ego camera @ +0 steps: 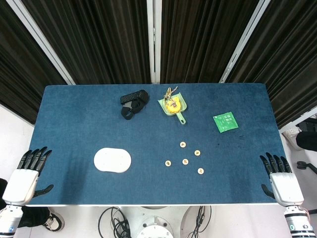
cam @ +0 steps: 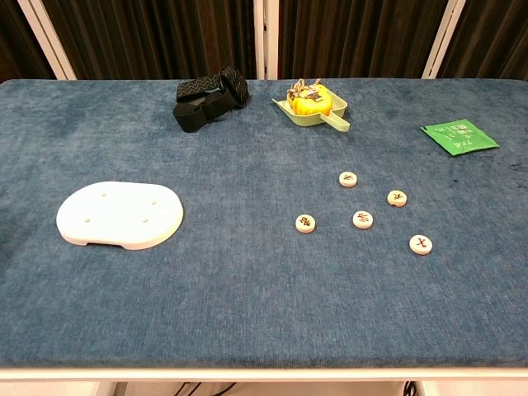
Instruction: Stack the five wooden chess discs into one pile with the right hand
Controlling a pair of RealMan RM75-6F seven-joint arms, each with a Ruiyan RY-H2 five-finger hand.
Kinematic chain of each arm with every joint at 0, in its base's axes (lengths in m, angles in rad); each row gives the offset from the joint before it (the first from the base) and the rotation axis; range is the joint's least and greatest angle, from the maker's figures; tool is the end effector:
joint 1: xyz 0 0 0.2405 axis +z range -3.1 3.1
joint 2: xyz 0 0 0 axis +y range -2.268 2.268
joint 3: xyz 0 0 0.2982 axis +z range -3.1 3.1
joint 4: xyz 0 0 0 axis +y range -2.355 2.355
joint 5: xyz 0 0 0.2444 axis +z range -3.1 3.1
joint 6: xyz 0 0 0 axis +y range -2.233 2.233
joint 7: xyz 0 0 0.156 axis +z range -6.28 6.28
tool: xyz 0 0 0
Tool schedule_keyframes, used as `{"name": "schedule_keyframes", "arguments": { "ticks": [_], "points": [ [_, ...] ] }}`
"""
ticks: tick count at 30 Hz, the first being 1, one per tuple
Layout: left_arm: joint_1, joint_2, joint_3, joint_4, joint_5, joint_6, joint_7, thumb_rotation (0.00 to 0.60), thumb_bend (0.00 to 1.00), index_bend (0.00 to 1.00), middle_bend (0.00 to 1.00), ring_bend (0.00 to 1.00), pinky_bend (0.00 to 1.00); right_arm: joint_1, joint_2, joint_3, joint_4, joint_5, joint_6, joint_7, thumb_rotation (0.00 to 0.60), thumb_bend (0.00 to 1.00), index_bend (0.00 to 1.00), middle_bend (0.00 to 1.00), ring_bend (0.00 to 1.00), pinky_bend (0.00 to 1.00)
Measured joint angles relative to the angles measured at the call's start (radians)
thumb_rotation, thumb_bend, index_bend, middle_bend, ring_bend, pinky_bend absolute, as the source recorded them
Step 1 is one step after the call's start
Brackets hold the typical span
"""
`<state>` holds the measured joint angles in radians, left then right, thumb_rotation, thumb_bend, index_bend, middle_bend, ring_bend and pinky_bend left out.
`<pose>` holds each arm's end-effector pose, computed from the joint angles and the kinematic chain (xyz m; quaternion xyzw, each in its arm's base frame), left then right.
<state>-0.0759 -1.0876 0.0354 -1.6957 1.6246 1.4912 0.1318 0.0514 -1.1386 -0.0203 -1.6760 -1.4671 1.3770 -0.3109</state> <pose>-0.3367 0.1722 0.1309 -0.6584 -0.3589 -0.3632 0.5531 -0.3672 -0.1657 0.1078 0.6620 -0.3816 0.2541 0.5929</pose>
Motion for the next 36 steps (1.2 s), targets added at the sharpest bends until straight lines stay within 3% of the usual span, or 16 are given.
{"name": "schedule_keyframes", "arguments": {
  "ticks": [13,24,29,36],
  "points": [
    [0.004,0.002,0.003,-0.003,0.013,0.012,-0.001,0.600,0.06,0.00,0.00,0.00,0.00,0.042,-0.014,0.013,-0.001,-0.048,-0.013,-0.025,0.600,0.22,0.00,0.00,0.00,0.00],
    [0.011,0.019,0.019,-0.012,0.069,0.044,-0.038,0.600,0.06,0.00,0.00,0.00,0.00,0.237,-0.053,0.121,-0.044,-0.037,-0.183,-0.147,0.600,0.22,0.00,0.00,0.00,0.00],
    [0.019,0.021,0.021,-0.012,0.077,0.060,-0.034,0.600,0.06,0.00,0.00,0.00,0.00,0.362,-0.134,0.171,-0.056,0.029,-0.310,-0.237,0.600,0.22,0.00,0.00,0.00,0.00],
    [0.025,0.028,0.015,-0.011,0.070,0.073,-0.045,0.600,0.06,0.00,0.00,0.00,0.00,0.490,-0.295,0.194,-0.022,0.153,-0.425,-0.366,0.600,0.22,0.03,0.00,0.00,0.00]
  ]
}}
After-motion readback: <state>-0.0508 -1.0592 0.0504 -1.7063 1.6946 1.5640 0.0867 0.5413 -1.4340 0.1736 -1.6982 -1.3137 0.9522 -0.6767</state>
